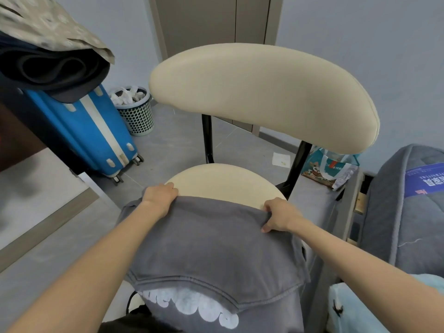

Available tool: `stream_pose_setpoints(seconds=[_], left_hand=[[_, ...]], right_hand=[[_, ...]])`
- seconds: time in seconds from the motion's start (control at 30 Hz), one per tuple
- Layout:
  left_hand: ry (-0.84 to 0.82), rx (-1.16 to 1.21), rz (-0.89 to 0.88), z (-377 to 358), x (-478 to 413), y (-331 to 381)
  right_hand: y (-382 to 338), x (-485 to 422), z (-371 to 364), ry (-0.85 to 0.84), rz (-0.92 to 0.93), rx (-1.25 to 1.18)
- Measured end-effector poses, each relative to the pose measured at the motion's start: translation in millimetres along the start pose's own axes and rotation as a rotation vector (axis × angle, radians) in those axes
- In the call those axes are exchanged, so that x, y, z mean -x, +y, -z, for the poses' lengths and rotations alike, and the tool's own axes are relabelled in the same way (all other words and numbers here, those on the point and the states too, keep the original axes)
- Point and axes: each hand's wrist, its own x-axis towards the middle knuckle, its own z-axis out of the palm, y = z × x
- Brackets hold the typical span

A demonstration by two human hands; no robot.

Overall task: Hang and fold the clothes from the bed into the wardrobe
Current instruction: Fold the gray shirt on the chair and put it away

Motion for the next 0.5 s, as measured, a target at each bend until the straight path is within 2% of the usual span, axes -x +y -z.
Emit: stream_pose_setpoints(seconds=[0.1,0.3,0.5], left_hand=[[0.035,-0.08,0.055,0.0,4.1,-8.8],[0.273,-0.26,0.188,27.8,15.1,-26.8],[0.423,-0.158,0.246,67.0,17.7,-35.0]], right_hand=[[-6.7,5.0,12.3,0.023,-0.002,-0.013],[-31.0,8.1,57.4,0.329,0.077,0.028],[-22.7,3.2,77.3,0.55,0.056,-0.099]])
